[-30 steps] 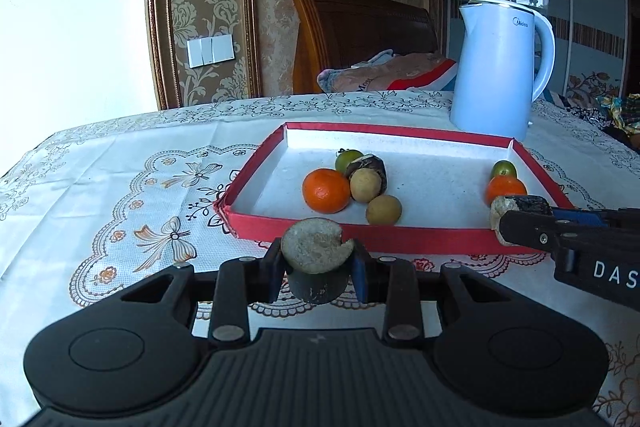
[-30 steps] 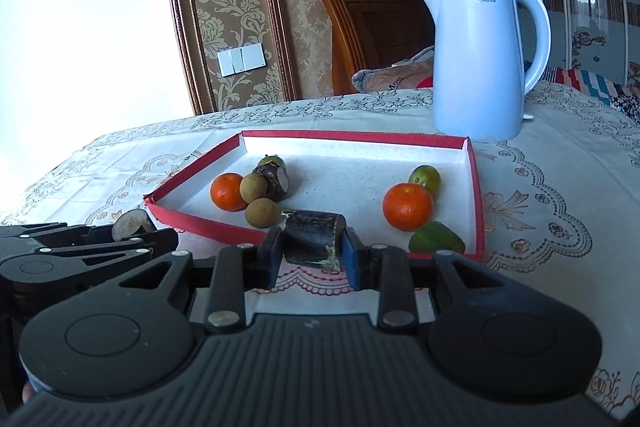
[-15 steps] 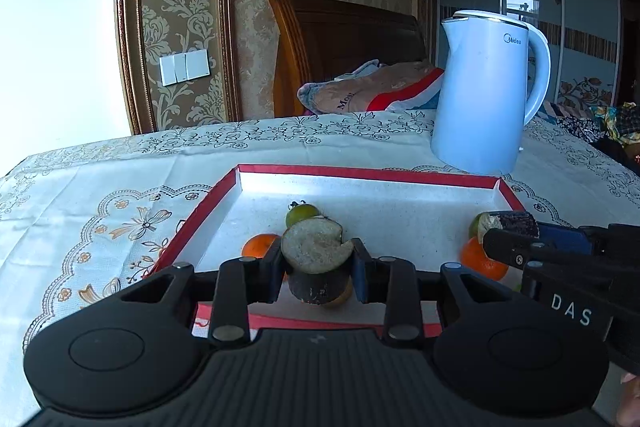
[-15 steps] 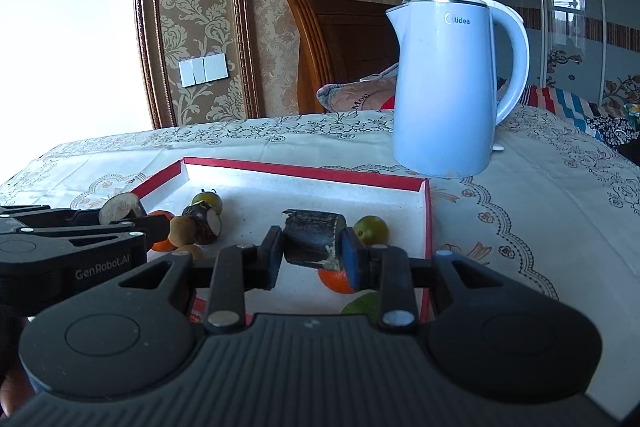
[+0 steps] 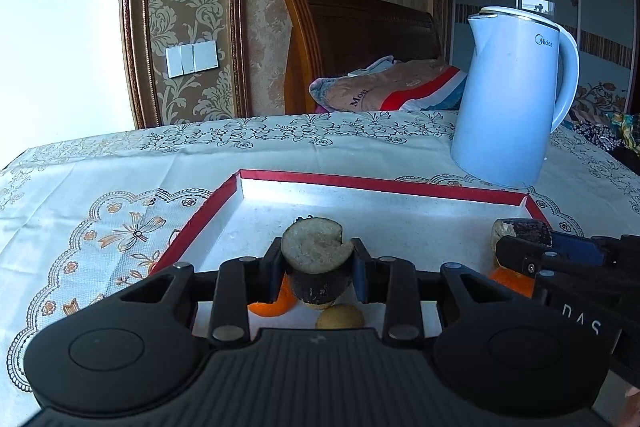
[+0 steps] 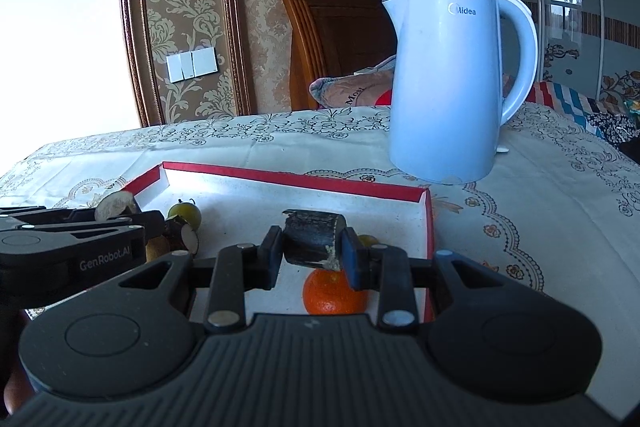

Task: Organize fruits
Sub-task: 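Lower both dark pieces into the tray and open both grippers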

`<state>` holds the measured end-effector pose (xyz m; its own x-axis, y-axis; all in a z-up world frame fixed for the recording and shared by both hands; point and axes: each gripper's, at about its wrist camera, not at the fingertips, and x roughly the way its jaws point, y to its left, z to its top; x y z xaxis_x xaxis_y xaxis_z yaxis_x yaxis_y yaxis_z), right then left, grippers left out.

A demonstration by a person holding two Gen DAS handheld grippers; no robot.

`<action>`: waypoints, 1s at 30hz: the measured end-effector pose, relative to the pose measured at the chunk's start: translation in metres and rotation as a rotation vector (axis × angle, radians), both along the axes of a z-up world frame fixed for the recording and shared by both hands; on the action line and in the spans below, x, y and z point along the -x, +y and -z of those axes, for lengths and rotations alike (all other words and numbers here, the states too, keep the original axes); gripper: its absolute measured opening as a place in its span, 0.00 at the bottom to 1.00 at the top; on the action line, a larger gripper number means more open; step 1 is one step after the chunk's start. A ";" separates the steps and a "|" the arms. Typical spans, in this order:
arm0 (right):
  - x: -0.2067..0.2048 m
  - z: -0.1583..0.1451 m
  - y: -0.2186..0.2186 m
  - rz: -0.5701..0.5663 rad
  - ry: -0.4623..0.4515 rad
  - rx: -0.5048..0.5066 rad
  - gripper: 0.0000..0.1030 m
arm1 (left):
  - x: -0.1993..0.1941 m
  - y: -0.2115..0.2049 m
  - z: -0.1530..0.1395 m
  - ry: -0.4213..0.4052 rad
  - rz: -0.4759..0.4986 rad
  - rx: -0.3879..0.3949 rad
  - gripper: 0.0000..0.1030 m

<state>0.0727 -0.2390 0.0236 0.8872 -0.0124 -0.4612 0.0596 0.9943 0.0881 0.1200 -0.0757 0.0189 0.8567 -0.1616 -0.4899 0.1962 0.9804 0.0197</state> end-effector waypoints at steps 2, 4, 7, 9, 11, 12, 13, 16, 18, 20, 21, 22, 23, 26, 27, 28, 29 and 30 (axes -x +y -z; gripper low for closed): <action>-0.005 0.001 0.000 0.004 0.007 0.003 0.29 | -0.004 -0.001 0.000 -0.003 -0.008 0.001 0.32; -0.010 0.002 -0.001 0.007 0.017 0.002 0.29 | -0.007 -0.002 0.000 -0.003 -0.015 -0.001 0.32; -0.018 0.005 -0.002 -0.007 0.042 -0.012 0.29 | -0.011 -0.005 0.002 -0.011 -0.030 -0.013 0.32; -0.020 0.006 -0.004 -0.002 0.052 -0.021 0.29 | -0.011 -0.005 0.003 -0.013 -0.039 -0.020 0.32; -0.020 0.006 -0.005 0.000 0.047 -0.024 0.30 | -0.011 -0.004 0.003 -0.021 -0.055 -0.026 0.36; -0.019 0.005 -0.005 0.001 0.040 -0.024 0.32 | -0.010 -0.004 0.003 -0.024 -0.062 -0.025 0.40; -0.018 0.003 -0.005 0.000 0.029 -0.025 0.40 | -0.009 -0.002 0.002 -0.028 -0.066 -0.023 0.44; -0.012 -0.001 -0.005 0.010 -0.010 -0.011 0.58 | -0.006 0.000 0.001 -0.040 -0.073 -0.021 0.51; -0.010 -0.002 -0.003 0.015 -0.026 0.002 0.60 | -0.003 -0.002 0.001 -0.051 -0.076 -0.044 0.51; -0.008 -0.003 -0.003 0.011 -0.027 0.002 0.70 | 0.001 -0.004 0.002 -0.062 -0.080 -0.078 0.51; -0.007 -0.003 -0.002 0.010 -0.030 0.003 0.70 | 0.003 -0.004 0.003 -0.065 -0.077 -0.085 0.51; -0.007 -0.003 -0.002 0.010 -0.034 0.008 0.70 | 0.005 -0.004 0.003 -0.067 -0.071 -0.089 0.51; -0.005 -0.004 -0.001 0.011 -0.040 0.013 0.70 | 0.007 -0.003 0.003 -0.065 -0.066 -0.086 0.51; -0.001 -0.005 0.000 0.010 -0.053 0.017 0.74 | 0.014 0.001 0.002 -0.055 -0.049 -0.069 0.52; 0.000 -0.005 0.001 0.010 -0.055 0.018 0.74 | 0.017 0.002 0.001 -0.057 -0.048 -0.066 0.52; 0.002 -0.005 0.002 0.008 -0.056 0.021 0.74 | 0.020 0.003 0.001 -0.063 -0.049 -0.065 0.52; 0.004 -0.005 0.003 0.005 -0.058 0.025 0.74 | 0.024 0.005 0.001 -0.069 -0.049 -0.064 0.52; 0.006 -0.005 0.005 0.004 -0.061 0.029 0.74 | 0.027 0.007 0.000 -0.072 -0.049 -0.061 0.52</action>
